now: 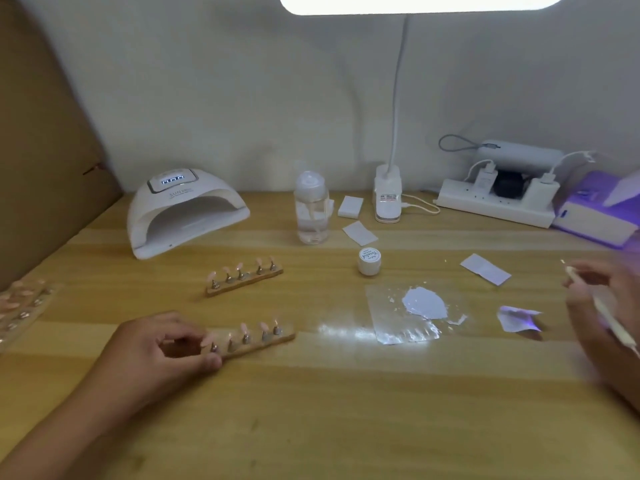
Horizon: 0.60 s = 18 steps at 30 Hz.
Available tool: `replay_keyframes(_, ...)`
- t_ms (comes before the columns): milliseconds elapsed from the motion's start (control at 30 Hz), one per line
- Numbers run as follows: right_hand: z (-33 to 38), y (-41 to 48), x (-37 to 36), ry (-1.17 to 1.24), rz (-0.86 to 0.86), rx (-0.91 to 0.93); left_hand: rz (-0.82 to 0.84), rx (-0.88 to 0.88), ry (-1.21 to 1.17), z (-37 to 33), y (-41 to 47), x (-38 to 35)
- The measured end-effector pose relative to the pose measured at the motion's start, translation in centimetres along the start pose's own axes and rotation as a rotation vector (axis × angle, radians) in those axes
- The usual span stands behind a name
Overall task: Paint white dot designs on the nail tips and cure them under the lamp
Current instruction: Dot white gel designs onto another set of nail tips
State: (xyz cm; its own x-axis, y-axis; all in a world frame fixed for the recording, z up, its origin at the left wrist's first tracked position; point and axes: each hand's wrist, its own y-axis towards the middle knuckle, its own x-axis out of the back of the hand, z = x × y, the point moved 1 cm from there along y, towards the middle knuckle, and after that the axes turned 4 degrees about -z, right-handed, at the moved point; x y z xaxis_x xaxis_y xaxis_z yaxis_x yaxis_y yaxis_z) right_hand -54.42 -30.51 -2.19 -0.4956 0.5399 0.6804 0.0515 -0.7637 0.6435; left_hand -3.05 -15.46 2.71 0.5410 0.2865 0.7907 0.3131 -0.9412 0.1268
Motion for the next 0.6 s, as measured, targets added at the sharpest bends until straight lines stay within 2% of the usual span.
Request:
replay_keyframes(33, 1.2, 0.6, 0.4, 0.063, 0.053, -0.051, 0.048, -0.023, -0.012, -0.3, -0.7, 0.0)
replay_keyframes(100, 4.5, 1.7, 0.6, 0.13, 0.03, -0.107, 0.128, -0.072, -0.019, -1.3, -1.8, -0.4)
replay_keyframes(133, 5.5, 2.0, 0.4, 0.204, -0.008, -0.112, 0.149, -0.105, -0.014, -2.0, -2.2, -0.9)
replay_keyframes(267, 9.4, 2.8, -0.3, 0.466, 0.028, -0.134, 0.219, -0.272, 0.004, -5.8, -2.6, -4.3)
replay_keyframes(433, 11.7, 3.5, -3.1, 0.628, 0.078, -0.176, 0.188, -0.434, -0.019, -11.1, -1.4, -9.2)
replay_keyframes(600, 11.6, 2.8, -5.0, 0.725, 0.126, -0.157, 0.115, -0.482, 0.002, -13.4, -0.5, -11.5)
